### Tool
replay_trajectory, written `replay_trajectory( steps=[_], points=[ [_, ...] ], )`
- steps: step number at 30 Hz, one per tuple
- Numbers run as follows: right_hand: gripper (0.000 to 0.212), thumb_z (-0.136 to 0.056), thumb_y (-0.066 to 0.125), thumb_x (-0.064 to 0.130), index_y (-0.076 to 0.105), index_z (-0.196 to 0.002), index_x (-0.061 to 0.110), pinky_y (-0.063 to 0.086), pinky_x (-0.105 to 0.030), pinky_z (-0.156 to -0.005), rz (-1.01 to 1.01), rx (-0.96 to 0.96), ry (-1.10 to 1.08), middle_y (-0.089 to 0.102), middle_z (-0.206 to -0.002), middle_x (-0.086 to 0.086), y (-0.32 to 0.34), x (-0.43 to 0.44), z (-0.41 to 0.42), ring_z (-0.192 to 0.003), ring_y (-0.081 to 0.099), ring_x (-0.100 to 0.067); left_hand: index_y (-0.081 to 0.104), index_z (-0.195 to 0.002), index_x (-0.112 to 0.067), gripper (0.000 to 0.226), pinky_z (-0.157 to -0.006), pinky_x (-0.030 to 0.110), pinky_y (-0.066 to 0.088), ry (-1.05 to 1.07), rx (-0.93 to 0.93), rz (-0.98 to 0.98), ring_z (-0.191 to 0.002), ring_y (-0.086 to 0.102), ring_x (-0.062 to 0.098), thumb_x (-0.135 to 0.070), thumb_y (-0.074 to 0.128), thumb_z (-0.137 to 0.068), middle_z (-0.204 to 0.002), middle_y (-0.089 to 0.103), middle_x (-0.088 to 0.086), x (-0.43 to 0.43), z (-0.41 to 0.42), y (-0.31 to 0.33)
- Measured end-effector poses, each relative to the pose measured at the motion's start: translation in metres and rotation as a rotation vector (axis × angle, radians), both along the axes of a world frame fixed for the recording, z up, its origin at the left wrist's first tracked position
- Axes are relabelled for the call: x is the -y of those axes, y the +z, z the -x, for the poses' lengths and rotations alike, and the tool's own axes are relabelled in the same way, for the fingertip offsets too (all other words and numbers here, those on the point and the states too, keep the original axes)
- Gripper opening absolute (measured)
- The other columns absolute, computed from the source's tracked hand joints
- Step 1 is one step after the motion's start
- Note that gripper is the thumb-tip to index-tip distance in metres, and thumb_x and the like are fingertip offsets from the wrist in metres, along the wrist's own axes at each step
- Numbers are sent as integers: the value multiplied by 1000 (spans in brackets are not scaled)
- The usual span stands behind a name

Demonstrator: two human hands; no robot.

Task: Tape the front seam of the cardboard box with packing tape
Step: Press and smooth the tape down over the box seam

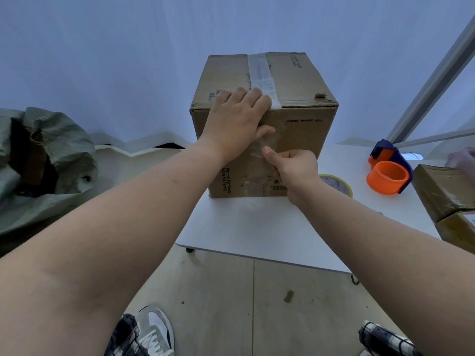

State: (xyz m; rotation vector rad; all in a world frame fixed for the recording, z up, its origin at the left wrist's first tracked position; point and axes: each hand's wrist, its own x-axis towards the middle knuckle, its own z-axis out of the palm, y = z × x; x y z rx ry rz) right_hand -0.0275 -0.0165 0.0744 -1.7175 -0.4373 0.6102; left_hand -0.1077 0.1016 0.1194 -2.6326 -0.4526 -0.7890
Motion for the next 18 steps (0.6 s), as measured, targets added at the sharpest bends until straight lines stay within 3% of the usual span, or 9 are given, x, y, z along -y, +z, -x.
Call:
replay_trajectory(
  steps=[3,5,7,11,14,18],
  points=[
    [28,-77,75,33,61,-74,8,44,-33,-67,-22,9,24,57,-65,-2,4,3,-1,-64,50,-18,55,-111,-12,56,-85,40,45,4,20,-130,-100,60,28,-60,48,-82,-110,63,7,-6,-2,-9],
    [22,-79,73,27,64,-76,7,44,-33,-66,-15,-5,50,58,-66,-3,6,3,-1,-64,50,-18,48,-116,-11,62,-88,40,36,32,8,-147,-105,57,28,-61,44,-80,-115,60,7,-6,-2,-15],
    [18,-81,72,23,64,-73,9,41,-31,-60,-1,-38,65,55,-64,-3,8,4,-1,-60,47,-18,42,-119,-11,65,-89,38,29,78,-22,-140,-108,56,27,-61,42,-78,-117,58,8,-3,-2,-16],
    [17,-81,72,20,62,-71,10,38,-28,-51,30,-94,91,55,-64,-6,10,6,-4,-56,46,-18,49,-123,-10,58,-94,44,41,31,-46,-42,-113,53,31,-53,55,-84,-124,57,10,1,1,-4],
    [17,-81,73,20,63,-71,11,42,-24,-50,43,-132,106,58,-66,-6,13,8,-6,-55,47,-15,46,-131,-12,54,-101,44,37,-12,-64,41,-123,48,30,-43,56,-89,-135,51,9,2,7,3],
    [20,-81,73,20,62,-67,11,42,-25,-52,40,-130,101,58,-65,-6,15,7,-6,-54,47,-15,41,-138,-11,65,-106,44,33,48,-81,-23,-130,44,30,-45,59,-85,-141,48,10,2,7,-9]
  ],
)
